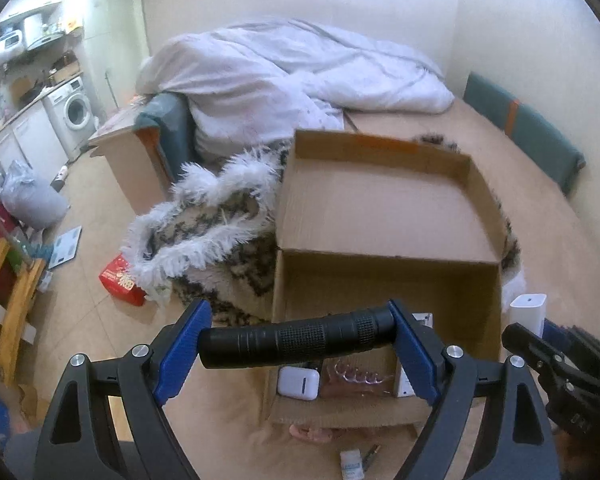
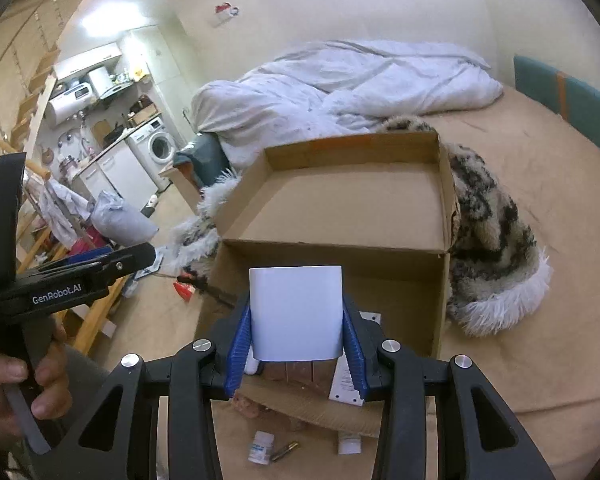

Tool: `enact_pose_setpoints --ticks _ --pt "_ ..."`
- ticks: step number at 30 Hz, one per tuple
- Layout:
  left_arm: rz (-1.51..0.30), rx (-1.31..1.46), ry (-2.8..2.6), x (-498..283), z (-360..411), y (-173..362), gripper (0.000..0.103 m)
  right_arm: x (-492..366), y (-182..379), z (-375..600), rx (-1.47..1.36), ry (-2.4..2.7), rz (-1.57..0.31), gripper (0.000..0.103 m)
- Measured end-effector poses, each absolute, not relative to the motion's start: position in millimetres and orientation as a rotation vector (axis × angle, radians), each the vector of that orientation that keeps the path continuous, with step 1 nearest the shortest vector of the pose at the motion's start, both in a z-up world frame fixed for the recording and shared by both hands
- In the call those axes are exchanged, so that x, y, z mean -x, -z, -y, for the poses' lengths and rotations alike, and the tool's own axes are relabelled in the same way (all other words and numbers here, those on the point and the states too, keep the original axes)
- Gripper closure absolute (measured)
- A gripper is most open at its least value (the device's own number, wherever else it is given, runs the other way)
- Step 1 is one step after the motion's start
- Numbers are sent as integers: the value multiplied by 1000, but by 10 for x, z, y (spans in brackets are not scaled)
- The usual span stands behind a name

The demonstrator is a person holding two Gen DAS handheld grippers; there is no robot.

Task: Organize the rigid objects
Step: 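Lift the flashlight and white charger and carry them over the box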

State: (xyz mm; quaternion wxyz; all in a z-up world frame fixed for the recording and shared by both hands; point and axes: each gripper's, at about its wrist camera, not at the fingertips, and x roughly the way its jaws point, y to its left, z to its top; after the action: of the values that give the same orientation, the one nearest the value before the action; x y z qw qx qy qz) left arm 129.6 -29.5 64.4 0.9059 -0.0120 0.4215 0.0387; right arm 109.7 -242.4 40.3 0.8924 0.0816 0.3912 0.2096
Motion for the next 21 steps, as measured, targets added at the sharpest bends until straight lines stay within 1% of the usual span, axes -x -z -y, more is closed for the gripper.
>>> enact_pose_setpoints --ticks 6,10,16,21 --pt "-922 37 -48 -1513 385 -243 17 -1290 -97 2460 -176 -409 -869 60" --pt "-969 40 -29 -1647 416 66 17 -1409 184 2451 -177 -373 -951 60" --pt "-994 20 8 -1677 440 429 17 -1513 463 2404 -185 -344 -1034 60" --pt "-1023 46 30 -1697 437 532 17 -1589 624 2289 -162 -342 -1091 60"
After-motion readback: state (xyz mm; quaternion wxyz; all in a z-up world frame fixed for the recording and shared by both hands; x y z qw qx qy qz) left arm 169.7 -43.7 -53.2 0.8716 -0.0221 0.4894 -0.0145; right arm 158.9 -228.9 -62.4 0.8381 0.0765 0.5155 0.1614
